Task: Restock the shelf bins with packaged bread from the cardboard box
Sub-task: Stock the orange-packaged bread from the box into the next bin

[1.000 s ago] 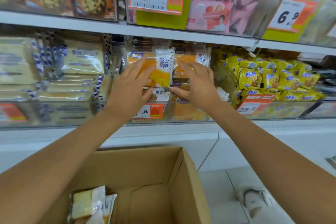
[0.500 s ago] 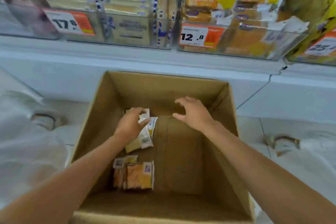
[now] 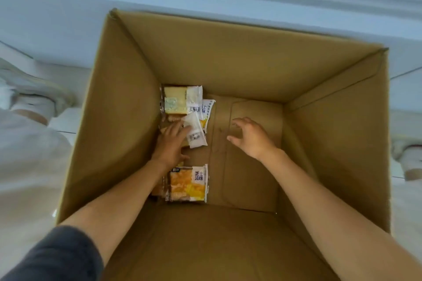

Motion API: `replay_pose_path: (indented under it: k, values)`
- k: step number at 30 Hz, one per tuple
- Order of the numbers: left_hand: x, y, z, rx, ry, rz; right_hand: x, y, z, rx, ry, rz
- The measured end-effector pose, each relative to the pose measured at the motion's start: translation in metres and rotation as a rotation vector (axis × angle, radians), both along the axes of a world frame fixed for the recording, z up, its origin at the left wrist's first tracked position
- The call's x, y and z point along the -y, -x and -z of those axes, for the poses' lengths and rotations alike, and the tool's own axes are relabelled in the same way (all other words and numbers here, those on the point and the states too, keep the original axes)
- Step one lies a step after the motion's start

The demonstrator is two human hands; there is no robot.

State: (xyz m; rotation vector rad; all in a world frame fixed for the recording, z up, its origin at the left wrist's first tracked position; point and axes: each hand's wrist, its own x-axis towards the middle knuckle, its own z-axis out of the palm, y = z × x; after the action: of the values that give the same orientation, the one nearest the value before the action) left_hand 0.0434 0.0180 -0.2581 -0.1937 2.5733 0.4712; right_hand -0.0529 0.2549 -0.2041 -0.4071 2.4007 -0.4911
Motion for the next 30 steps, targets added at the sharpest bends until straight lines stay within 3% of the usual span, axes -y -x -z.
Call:
replay_pose_path:
  k: [3, 8, 12, 17, 21, 23, 27, 30]
  values:
    - [0.002, -0.002, 0.006, -0.059, 0.059, 0.034, 0.001, -0.008, 0.001, 0.029, 0.017, 0.007]
    - [0.008, 0.005, -0.007, -0.116, -0.163, -0.058, -0.004, -0.011, -0.011, 0.026, 0.018, -0.011]
    - [-0.013, 0.02, -0.068, 0.125, -0.527, -0.317, 0.002, -0.006, -0.033, 0.081, 0.15, 0.088]
    - [-0.024, 0.025, -0.144, 0.591, -1.174, -0.682, 0.017, -0.01, -0.074, 0.44, 0.467, 0.332]
    - [-0.004, 0.013, -0.155, 0.667, -1.379, -0.768, 0.007, -0.017, -0.094, 0.532, 0.565, 0.454]
    - [-0.002, 0.009, -0.156, 0.587, -1.377, -0.734, 0.004, -0.019, -0.096, 0.528, 0.617, 0.523]
    - [-0.022, 0.01, -0.157, 0.297, -1.129, -0.866, 0.005, -0.023, -0.098, 0.577, 0.682, 0.551]
    - [-0.026, 0.011, -0.155, 0.307, -1.169, -0.908, 0.009, -0.024, -0.093, 0.581, 0.728, 0.621]
